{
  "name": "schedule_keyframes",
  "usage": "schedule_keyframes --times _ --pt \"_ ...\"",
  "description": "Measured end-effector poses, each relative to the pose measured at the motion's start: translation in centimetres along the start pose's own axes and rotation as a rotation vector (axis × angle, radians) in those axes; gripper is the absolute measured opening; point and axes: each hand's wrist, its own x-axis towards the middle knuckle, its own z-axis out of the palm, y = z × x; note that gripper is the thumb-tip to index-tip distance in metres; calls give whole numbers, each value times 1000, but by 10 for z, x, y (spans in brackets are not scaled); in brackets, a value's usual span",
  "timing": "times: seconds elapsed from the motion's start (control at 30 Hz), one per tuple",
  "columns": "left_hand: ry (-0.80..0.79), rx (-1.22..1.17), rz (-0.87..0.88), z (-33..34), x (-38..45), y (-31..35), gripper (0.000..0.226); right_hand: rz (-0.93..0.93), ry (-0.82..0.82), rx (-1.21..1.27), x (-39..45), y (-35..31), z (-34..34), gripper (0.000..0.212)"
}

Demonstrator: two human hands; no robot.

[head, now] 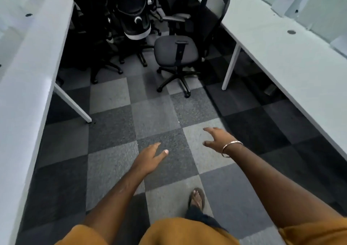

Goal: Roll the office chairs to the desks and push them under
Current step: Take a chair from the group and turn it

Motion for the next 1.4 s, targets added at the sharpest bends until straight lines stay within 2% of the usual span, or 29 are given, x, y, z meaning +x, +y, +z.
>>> schedule_keyframes --times 0.27,0.5,0.7,0.97,1.17,1.4 --pt "33 -51 35 -43 162 103 71 -73 46 17 159 33 -112 68" --pt "10 -60 19 -91 309 135 73 -50 57 16 301 57 -182 66" --pt "9 -50 19 -158 451 164 73 -8 49 62 438 48 -235 64" --pt "65 -92 98 -228 580 220 70 21 110 184 581 43 -309 68" --pt "73 -122 110 -259 689 248 68 64 240 261 684 67 -366 73" --pt "51 -56 143 -301 808 279 62 302 540 482 784 120 -448 69"
